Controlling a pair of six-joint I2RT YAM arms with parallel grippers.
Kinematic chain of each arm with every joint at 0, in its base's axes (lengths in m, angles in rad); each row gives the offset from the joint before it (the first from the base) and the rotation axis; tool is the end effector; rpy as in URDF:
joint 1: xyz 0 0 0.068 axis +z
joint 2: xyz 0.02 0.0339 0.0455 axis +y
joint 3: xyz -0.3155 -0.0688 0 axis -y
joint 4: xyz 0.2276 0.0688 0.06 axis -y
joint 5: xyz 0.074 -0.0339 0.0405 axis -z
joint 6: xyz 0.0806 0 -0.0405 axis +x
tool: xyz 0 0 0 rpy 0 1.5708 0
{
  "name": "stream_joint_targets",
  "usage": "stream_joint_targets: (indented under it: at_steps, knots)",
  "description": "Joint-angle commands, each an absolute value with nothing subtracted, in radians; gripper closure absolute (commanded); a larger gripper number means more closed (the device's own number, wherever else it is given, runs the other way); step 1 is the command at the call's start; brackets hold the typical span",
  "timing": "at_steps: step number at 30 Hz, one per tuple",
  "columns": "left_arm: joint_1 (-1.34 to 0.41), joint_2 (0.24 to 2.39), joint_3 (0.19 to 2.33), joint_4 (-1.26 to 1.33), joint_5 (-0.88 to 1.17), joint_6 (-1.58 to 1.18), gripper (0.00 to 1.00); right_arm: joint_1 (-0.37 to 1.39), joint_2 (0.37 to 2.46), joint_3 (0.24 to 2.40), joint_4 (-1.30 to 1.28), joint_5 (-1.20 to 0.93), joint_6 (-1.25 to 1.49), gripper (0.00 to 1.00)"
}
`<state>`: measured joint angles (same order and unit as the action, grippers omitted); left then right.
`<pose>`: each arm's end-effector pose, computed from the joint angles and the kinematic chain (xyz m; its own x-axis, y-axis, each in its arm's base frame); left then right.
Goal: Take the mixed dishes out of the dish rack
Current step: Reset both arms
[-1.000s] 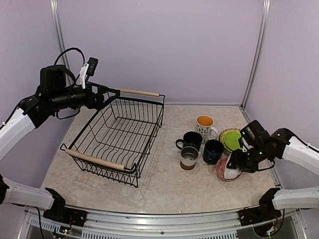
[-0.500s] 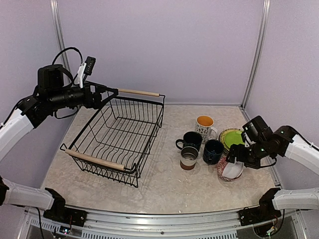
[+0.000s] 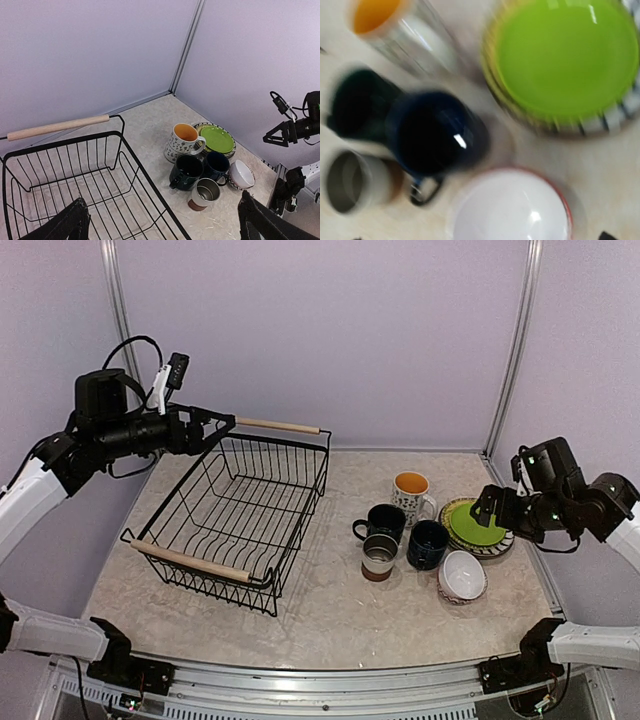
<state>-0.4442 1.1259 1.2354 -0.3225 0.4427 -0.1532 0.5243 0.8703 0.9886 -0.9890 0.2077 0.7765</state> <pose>0.2086 -0.1375 0.4518 -0.3056 -0.0073 -0.9521 0.7283 0.6424 -0.2386 0.1244 0.0527 0.3242 -0.7350 0.3671 -0.5701 0.1966 0.9200 0.3390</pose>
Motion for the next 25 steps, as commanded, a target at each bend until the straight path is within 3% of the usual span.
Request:
stream_joint_targets:
  at_steps: [1, 11, 25]
  knots:
    - [-0.434, 1.117, 1.309, -0.345, 0.325, -0.221, 0.01, 0.515, 0.827, 1.093, -0.885, 0.273, 0.645, 0.00]
    - [-0.429, 1.044, 1.477, -0.481, 0.041, -0.299, 0.01, 0.516, 0.647, 1.180, -0.481, 0.241, 0.325, 0.00]
    - [-0.429, 0.880, 1.468, -0.430, -0.062, -0.203, 0.01, 0.515, 0.606, 1.272, -0.394, 0.247, 0.245, 0.00]
